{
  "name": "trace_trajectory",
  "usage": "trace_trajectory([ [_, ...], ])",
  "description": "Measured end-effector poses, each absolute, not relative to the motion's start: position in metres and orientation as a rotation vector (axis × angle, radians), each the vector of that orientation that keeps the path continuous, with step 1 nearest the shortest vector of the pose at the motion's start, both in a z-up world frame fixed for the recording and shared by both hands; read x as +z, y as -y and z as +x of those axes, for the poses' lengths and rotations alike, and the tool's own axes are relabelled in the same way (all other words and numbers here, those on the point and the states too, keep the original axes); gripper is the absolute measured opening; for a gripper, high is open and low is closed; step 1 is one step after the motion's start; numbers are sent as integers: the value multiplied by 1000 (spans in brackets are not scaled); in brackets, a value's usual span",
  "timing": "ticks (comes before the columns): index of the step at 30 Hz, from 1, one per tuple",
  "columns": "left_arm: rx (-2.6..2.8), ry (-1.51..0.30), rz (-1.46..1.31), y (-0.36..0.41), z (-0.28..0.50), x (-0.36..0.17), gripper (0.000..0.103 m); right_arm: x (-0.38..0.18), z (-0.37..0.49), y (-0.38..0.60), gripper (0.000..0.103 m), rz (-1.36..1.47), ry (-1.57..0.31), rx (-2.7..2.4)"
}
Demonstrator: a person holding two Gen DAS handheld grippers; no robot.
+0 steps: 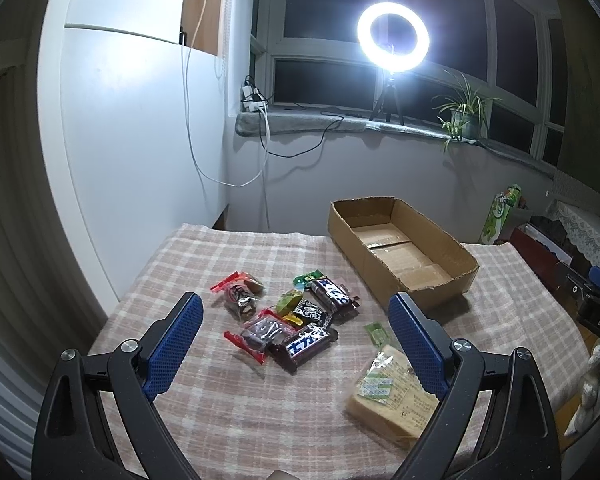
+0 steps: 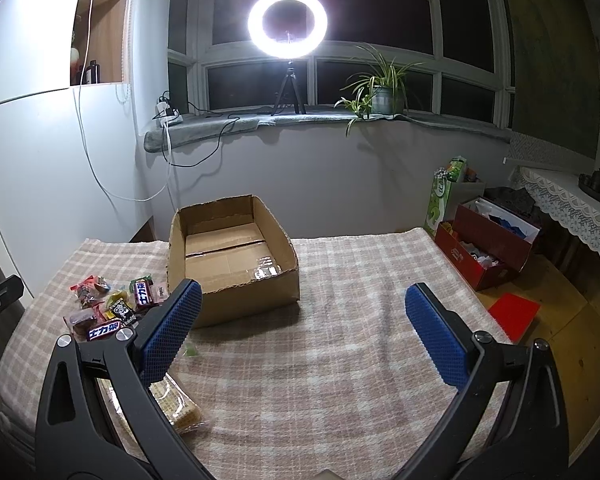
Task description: Organize snacks
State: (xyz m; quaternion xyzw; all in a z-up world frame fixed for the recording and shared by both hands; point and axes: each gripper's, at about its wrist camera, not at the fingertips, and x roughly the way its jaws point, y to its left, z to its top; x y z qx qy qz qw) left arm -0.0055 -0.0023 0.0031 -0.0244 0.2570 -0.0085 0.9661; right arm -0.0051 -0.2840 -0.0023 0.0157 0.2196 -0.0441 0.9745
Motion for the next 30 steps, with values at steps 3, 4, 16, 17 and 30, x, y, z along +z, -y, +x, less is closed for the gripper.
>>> trace_trajectory([
  [3,-18,-520,-51,2,-5,3,94,-2,-6,284,103,31,-443,-89],
  [4,-18,-520,-50,2,-6,3,94,-2,-6,283,103,32,-443,-88],
  [16,-22,-524,-52,3,-5,2,94,-3,-6,283,103,30,-444,-89],
  [17,-21,-524,-51,3,-5,2,94,-4,-6,282,103,29,-443,-89],
  [30,-22,-526,-53,3,-5,1,94,-5,-4,282,103,29,-449,-90],
])
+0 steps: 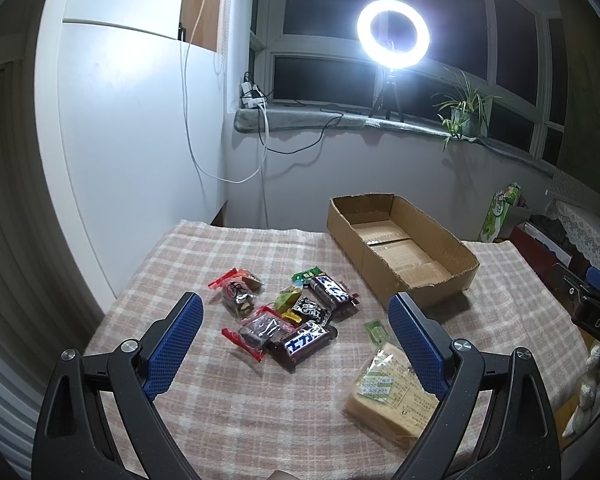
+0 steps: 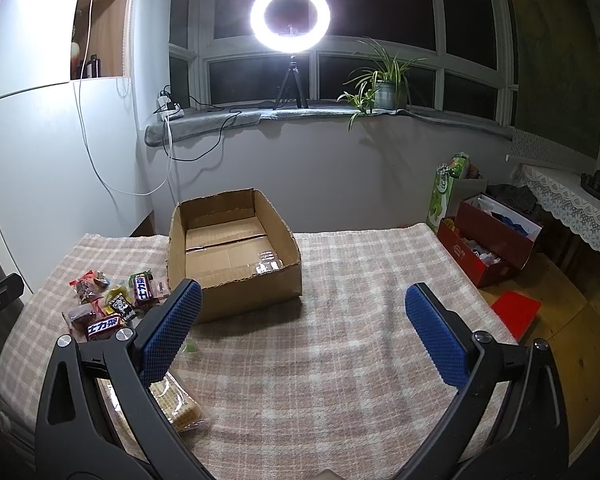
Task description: Organize snacks
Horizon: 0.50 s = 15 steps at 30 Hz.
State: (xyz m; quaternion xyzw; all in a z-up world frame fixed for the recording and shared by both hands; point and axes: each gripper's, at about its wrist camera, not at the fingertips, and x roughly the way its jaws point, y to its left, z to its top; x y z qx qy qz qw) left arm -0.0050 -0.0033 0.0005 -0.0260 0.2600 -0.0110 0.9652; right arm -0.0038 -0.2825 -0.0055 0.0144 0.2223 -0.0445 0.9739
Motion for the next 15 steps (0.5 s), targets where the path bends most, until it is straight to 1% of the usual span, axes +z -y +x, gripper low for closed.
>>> trace_trajectory([
  [8,-28,-540,-54,4,-3,-6,94,-6,-3,283,103,28,-457,-89],
  [15,-54,-582,-59,8,3,-16,94,-20,0,280,103,20,-485,-78],
])
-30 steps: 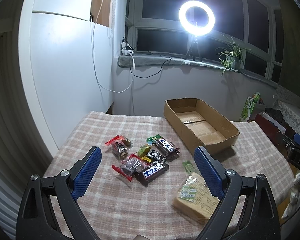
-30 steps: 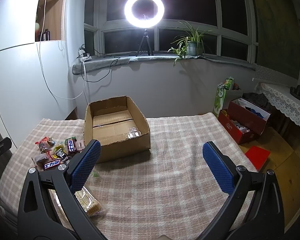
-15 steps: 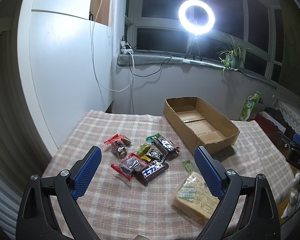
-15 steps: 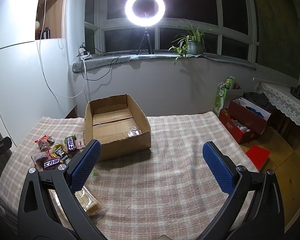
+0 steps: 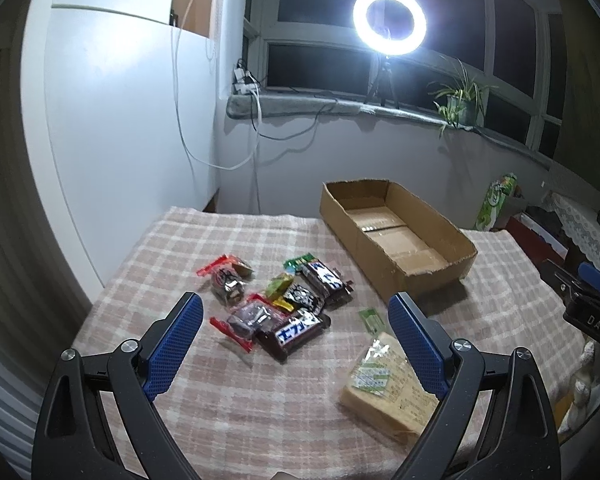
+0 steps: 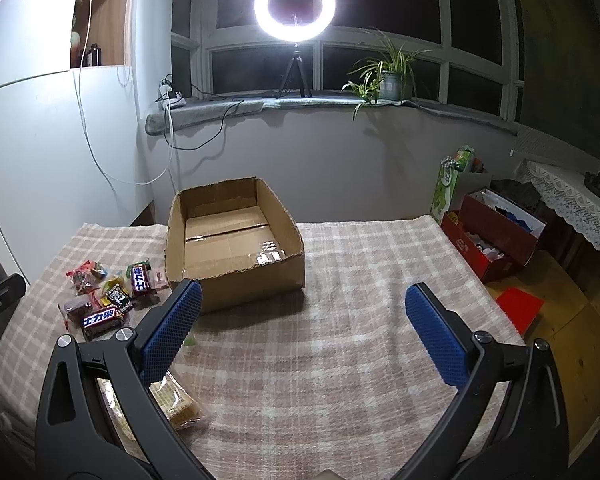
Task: Organize snacks
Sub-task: 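Move both tools toward the plastic-wrapped bread loaf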
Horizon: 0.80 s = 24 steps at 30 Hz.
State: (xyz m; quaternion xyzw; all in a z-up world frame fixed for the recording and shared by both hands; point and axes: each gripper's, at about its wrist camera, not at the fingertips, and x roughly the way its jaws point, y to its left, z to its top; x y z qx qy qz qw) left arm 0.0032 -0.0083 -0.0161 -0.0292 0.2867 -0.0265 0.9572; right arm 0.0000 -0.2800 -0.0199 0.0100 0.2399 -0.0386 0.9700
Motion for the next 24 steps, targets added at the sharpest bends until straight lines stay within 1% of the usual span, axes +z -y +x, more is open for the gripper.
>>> trace_trajectory([
  [9,-122,-675,-120,7,10,-34,94,-33,21,276,103,3,-553,3],
  [14,-167,-740,-170,6,14,-50,93,-46,33,274,103,36,-627,112],
  [15,-176,-754,-179,6,14,-54,93,-51,36,274,100,55,-652,148],
  [16,-188,-769,-189,6,14,-57,93,-55,39,275,94,75,-678,185],
  [18,-216,-806,-225,7,15,-66,89,-65,45,275,89,120,-745,271],
  [21,-259,-854,-278,8,16,-76,85,-80,52,270,86,152,-815,358],
  [23,-282,-880,-303,10,16,-82,83,-89,54,265,83,160,-855,416],
  [24,-296,-894,-319,10,16,-85,81,-91,56,262,80,162,-870,439],
])
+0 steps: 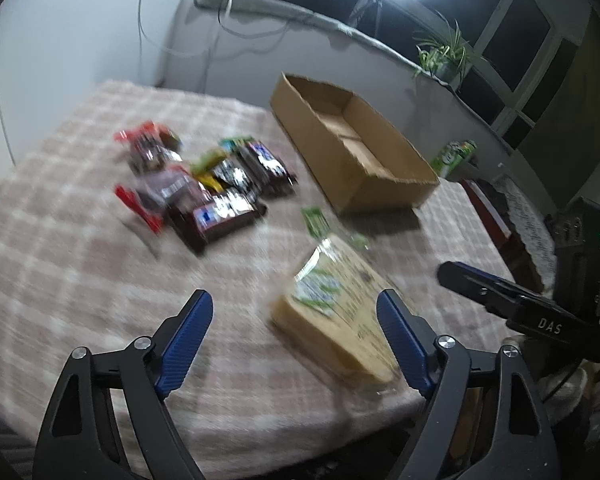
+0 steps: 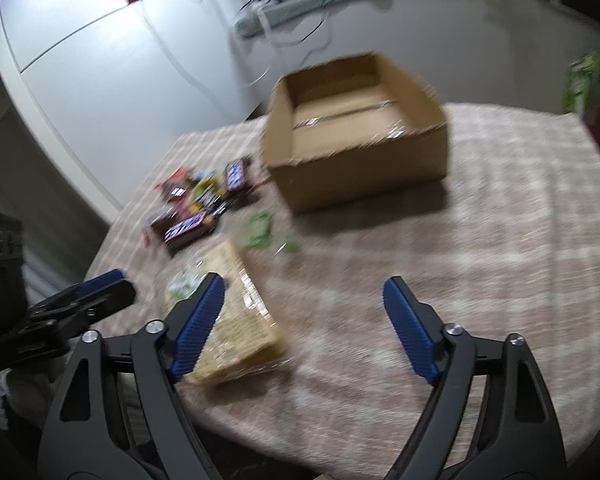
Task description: Organize snacks
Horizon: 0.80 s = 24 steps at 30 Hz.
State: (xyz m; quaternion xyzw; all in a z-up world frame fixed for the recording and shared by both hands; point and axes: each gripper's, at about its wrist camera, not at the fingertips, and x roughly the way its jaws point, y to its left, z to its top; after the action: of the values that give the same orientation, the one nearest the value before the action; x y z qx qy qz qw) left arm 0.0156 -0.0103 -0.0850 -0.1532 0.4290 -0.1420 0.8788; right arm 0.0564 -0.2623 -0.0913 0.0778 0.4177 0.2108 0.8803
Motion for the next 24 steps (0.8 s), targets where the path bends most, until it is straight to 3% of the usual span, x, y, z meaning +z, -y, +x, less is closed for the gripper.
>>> trace_trajectory([
  [7,-367,-960,-365,24,12,-99,69,-113,74,245,77,215,-1033,612],
  [9,-389,-979,-368,29,10,-102,61,-121,80,240,75,213,-1063,636],
  [13,-409,-991,-370,33,11,-108,59,-133,90,233,59,236,-1134,682],
  [15,-417,-992,-373,34,12,-109,53,-135,92,230,57,234,-1149,697],
  [24,-431,-982,-361,36,13,-110,48,-136,95,227,46,251,-1183,743],
])
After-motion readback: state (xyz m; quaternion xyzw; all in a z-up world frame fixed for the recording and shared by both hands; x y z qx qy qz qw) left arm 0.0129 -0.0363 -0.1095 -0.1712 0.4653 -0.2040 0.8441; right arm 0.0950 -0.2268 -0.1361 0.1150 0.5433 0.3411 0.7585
